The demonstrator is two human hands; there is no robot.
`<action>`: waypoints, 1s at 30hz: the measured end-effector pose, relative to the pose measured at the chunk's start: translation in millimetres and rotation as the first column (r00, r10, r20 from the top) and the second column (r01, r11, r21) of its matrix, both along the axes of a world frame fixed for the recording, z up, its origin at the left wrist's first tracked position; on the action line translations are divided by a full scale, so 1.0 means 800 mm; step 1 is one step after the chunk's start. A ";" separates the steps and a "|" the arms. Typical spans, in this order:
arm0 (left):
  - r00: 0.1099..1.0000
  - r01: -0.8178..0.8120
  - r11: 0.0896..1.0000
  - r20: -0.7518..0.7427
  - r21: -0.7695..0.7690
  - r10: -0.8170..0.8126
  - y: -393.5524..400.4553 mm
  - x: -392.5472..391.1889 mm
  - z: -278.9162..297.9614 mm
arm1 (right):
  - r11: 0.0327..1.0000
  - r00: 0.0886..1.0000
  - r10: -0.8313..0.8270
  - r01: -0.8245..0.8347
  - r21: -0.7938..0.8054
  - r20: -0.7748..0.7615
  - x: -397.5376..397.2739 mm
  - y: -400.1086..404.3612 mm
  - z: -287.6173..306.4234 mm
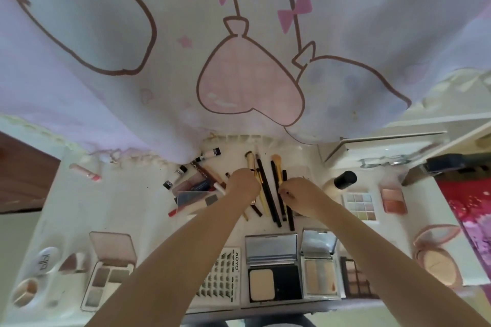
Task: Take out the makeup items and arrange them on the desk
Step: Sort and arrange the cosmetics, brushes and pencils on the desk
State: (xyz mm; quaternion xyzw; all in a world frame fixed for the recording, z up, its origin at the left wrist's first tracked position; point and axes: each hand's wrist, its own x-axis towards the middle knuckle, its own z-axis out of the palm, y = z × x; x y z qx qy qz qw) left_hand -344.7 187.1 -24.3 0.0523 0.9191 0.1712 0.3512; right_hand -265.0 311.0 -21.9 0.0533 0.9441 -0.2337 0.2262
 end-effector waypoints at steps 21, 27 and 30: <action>0.953 0.165 0.914 -0.180 -0.371 -0.245 -0.035 -0.046 -0.021 | 0.987 1.000 0.023 -0.022 -0.158 0.007 -0.003 -0.018 -0.011; 0.960 0.105 0.946 -0.218 -0.306 -0.177 -0.031 -0.045 -0.020 | 0.984 1.000 -0.011 0.010 -0.176 -0.005 -0.003 -0.018 -0.012; 0.979 -0.090 0.991 -0.190 -0.096 0.071 -0.037 -0.052 -0.010 | 0.980 1.000 -0.019 0.015 -0.197 -0.020 -0.008 -0.024 -0.008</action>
